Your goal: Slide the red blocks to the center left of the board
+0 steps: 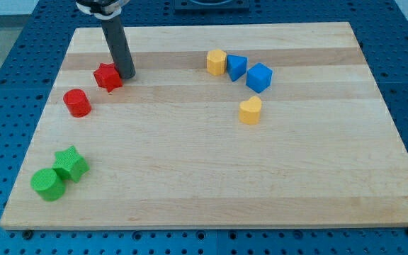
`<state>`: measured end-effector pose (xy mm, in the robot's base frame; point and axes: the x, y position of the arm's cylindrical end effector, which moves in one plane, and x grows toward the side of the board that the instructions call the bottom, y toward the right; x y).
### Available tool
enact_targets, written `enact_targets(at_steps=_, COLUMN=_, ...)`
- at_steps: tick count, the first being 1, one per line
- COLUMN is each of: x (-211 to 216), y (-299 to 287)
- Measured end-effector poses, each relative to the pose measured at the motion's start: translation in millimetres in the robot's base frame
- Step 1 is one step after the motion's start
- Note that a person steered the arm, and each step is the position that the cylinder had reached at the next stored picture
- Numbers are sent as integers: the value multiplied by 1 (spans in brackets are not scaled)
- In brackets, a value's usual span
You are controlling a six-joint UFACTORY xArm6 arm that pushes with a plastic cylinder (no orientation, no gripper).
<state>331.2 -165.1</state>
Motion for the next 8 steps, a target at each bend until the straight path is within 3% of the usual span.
enact_targets(at_steps=2, x=-16, y=-4)
enact_targets(at_steps=8, x=16, y=-55)
